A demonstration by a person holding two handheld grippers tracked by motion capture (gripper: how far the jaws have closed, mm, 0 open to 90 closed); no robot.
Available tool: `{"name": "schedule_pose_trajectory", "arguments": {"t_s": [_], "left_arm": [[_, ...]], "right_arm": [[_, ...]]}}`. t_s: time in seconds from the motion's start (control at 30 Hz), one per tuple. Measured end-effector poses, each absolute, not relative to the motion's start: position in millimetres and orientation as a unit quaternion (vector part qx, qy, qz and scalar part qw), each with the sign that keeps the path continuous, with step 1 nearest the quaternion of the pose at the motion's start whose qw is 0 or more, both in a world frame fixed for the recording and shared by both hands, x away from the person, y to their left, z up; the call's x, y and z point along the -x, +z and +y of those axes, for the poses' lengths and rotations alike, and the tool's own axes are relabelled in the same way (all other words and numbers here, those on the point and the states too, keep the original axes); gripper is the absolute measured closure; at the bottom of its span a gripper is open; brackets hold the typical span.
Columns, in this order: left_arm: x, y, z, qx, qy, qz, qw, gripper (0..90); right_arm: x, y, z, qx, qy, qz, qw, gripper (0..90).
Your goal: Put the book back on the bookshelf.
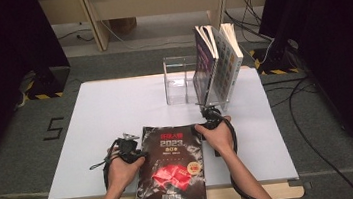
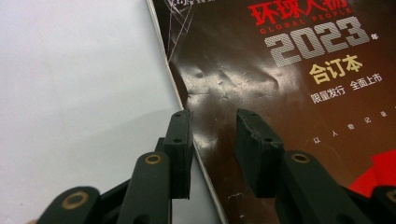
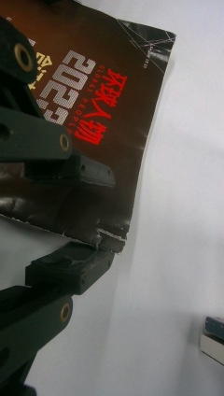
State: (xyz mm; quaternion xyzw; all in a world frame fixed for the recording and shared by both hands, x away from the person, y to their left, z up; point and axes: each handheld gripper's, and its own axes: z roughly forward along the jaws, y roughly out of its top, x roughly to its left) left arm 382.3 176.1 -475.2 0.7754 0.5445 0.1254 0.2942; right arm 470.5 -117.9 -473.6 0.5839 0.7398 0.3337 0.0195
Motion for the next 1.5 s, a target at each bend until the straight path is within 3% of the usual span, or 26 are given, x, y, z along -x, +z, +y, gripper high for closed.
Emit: {"name": "schedule_pose_trajectory", "arguments": {"t_s": [0.2, 0.47, 0.7, 1.5], "left_arm": [[-382, -475, 177, -0.775, 0.124, 0.545, 0.295, 66.1], [-381, -475, 178, -0.777, 0.121, 0.543, 0.295, 66.0], [-383, -474, 184, -0.775, 0.107, 0.541, 0.310, 64.2], [-380, -456, 194, -0.749, 0.139, 0.551, 0.342, 51.3]], "right_arm": [[-471, -473, -119, -0.577, 0.334, 0.746, 0.011, 66.7], [-470, -460, -120, -0.558, 0.370, 0.742, -0.020, 85.5], [-469, -455, -125, -0.558, 0.398, 0.727, -0.047, 87.3], [-456, -414, -129, -0.530, 0.477, 0.701, 0.016, 87.6]]}}
